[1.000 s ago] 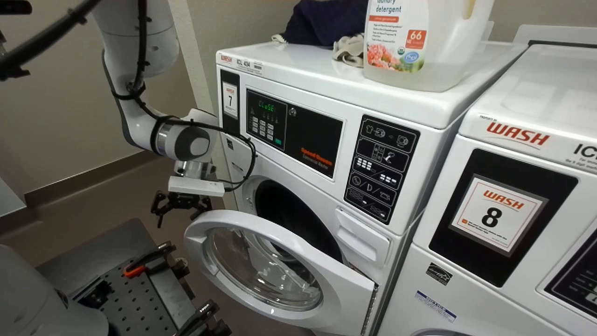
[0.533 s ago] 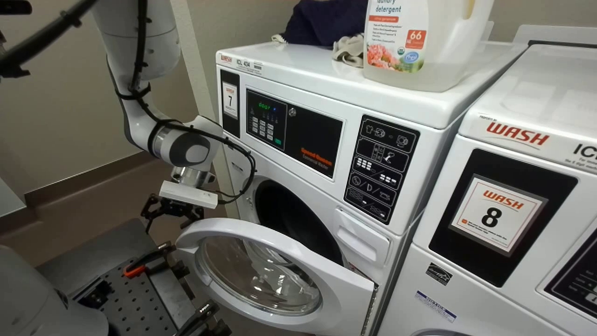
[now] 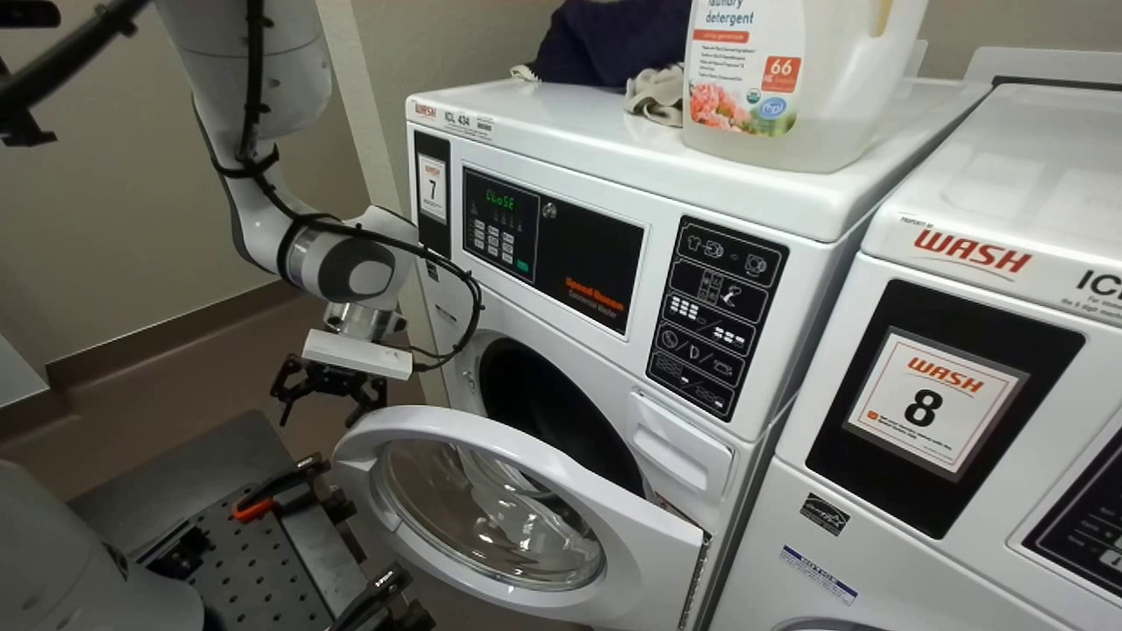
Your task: Open the washing machine door
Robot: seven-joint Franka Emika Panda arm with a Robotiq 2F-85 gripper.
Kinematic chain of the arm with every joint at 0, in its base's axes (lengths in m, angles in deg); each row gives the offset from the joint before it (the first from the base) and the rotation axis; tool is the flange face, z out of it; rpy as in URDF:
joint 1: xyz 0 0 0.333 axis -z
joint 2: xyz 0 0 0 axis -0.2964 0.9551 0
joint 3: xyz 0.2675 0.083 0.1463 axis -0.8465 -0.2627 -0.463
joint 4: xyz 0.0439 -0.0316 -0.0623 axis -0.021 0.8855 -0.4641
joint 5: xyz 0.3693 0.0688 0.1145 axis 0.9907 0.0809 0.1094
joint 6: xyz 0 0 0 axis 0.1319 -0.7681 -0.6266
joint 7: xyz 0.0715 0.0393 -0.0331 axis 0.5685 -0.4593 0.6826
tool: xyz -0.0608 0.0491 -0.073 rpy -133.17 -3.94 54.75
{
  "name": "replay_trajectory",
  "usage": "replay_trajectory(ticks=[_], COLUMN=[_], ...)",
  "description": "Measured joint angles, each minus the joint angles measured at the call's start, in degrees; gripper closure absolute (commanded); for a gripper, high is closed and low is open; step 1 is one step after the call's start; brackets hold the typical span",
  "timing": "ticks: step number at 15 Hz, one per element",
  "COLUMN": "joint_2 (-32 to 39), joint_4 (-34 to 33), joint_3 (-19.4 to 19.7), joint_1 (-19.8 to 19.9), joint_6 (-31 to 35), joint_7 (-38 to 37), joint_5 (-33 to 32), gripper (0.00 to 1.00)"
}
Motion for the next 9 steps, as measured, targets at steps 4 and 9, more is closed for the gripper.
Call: replay_trajectory(ticks=[4,9], joint_2=[-4.66,-14.05], joint_4=[-0.18,-0.21], joint_3=[-1.04,-0.99], joint_1=[-1.04,-4.33], joint_6=[1.17,2.31], joint_7=[0.00,-0.19], joint_5=[0.00,-1.33], gripper=[0.00,0.00])
